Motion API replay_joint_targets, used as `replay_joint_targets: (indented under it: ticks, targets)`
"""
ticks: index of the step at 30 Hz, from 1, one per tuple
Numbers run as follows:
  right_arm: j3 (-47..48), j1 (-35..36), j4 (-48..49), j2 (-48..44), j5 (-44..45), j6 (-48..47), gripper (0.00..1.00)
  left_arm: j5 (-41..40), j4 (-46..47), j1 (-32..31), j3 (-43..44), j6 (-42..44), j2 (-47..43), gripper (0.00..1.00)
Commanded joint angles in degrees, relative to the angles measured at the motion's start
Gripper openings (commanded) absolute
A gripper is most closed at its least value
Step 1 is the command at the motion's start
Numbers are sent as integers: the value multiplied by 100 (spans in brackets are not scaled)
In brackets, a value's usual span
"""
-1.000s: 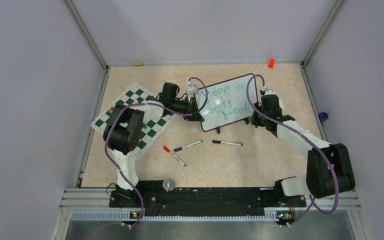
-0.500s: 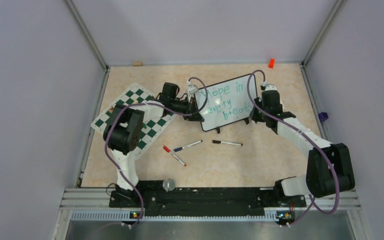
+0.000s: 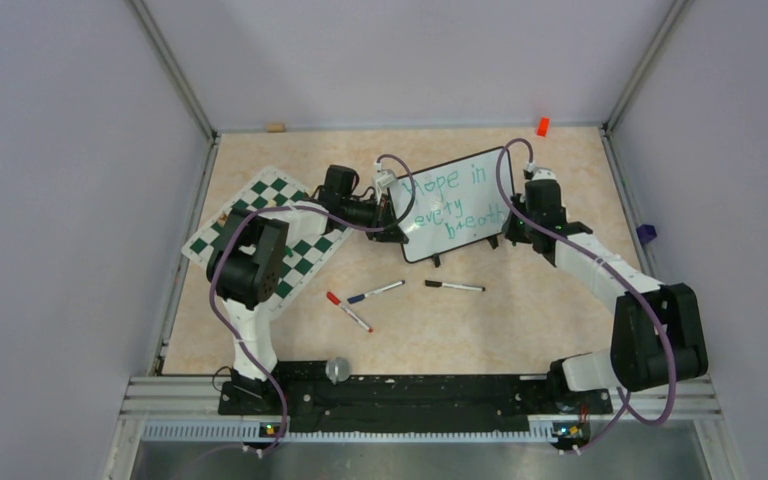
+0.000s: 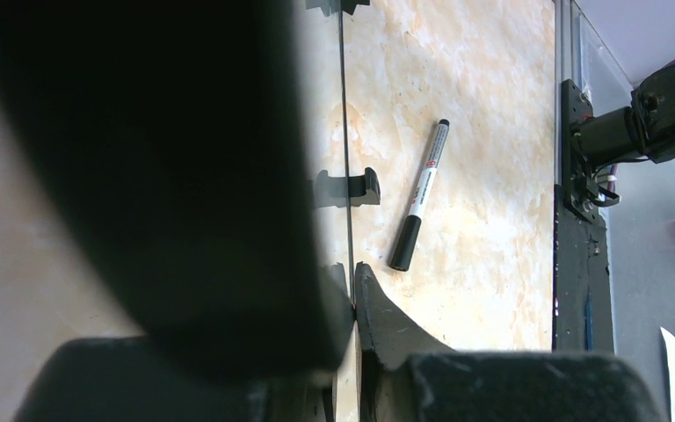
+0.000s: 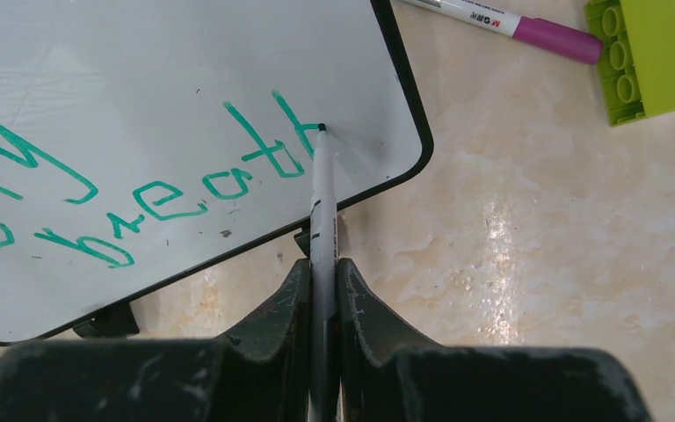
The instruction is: Write a sentence on the whiteboard
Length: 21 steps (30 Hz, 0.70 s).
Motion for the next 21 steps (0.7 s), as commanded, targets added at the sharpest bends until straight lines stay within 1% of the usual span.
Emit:
replay_joint_targets:
  ticks: [1,21]
  targets:
    - [187,-95,129,91,68,7,0,-50,-193,-106,-25,294,-48,0]
    - [-95,-95,-98,-162,-100,-44,0,-59,-193,-107,-27,294,-43,0]
